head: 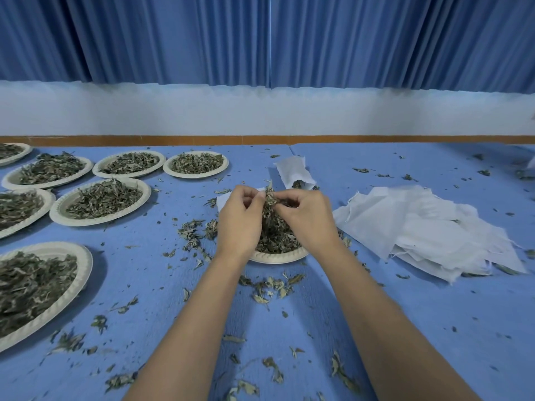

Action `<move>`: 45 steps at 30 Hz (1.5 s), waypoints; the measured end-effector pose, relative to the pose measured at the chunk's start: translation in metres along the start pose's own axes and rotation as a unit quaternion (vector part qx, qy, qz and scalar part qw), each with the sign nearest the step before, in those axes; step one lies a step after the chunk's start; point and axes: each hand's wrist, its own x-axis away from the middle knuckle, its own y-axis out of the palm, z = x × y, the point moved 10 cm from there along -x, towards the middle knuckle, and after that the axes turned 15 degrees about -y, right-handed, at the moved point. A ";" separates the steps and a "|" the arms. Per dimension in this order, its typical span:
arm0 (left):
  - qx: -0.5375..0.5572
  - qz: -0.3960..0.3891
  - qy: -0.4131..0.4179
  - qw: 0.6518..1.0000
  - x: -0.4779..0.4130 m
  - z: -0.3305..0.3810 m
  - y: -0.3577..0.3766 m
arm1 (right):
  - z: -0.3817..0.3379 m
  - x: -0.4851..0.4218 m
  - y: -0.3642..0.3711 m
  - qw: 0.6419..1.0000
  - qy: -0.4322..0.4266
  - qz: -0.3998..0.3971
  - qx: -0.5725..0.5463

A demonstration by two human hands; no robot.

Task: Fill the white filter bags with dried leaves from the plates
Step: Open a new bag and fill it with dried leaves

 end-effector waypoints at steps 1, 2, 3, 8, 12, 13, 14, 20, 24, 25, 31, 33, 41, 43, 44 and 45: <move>0.013 -0.025 -0.016 0.999 -0.001 -0.002 0.004 | -0.001 0.000 -0.001 1.000 -0.003 0.005 -0.001; 0.019 -0.048 -0.025 0.998 -0.001 -0.003 0.008 | -0.001 0.000 -0.002 1.000 -0.003 0.013 -0.010; 0.023 -0.066 -0.027 0.997 0.000 -0.002 0.011 | 0.000 0.000 -0.004 0.999 0.004 0.023 -0.025; 0.002 -0.075 0.013 0.997 0.001 0.004 0.011 | 0.006 -0.001 -0.013 0.998 0.037 0.053 -0.021; 0.022 -0.001 0.014 1.000 -0.004 -0.002 -0.005 | 0.008 0.001 -0.003 0.993 0.060 0.015 -0.098; 0.033 0.020 0.012 0.999 -0.005 -0.004 -0.009 | 0.008 0.001 0.001 0.990 0.064 -0.002 -0.124; 0.042 0.038 0.009 0.998 -0.007 -0.006 -0.013 | 0.007 0.002 0.005 0.987 0.068 -0.018 -0.147; 0.051 0.066 0.016 0.996 -0.004 -0.004 -0.016 | 0.005 0.003 0.005 0.989 0.051 -0.013 -0.137; 0.074 -0.049 -0.008 0.996 -0.004 -0.003 0.007 | 0.010 0.003 -0.005 0.990 0.058 0.044 -0.120; 0.049 -0.068 0.000 0.996 -0.003 -0.002 0.012 | 0.011 0.003 -0.006 0.990 0.060 0.049 -0.116; -0.073 -0.019 0.122 0.990 0.007 0.014 0.011 | 0.013 0.004 -0.001 0.990 0.089 0.008 -0.113; -0.088 0.008 0.145 0.985 0.008 0.018 0.008 | 0.012 0.005 0.004 0.984 0.100 -0.017 -0.148; -0.059 0.006 0.139 0.989 0.006 0.018 0.001 | 0.007 -0.002 -0.025 0.995 0.042 0.074 -0.048; -0.042 0.001 0.136 0.990 0.005 0.018 0.000 | 0.003 -0.003 -0.019 0.996 0.016 0.056 -0.067; -0.028 0.002 0.131 0.991 0.004 0.018 -0.001 | 0.004 -0.002 -0.016 0.995 0.020 0.047 -0.087; -0.011 0.005 0.126 0.992 0.004 0.018 -0.003 | 0.005 -0.001 -0.014 0.993 0.030 0.044 -0.108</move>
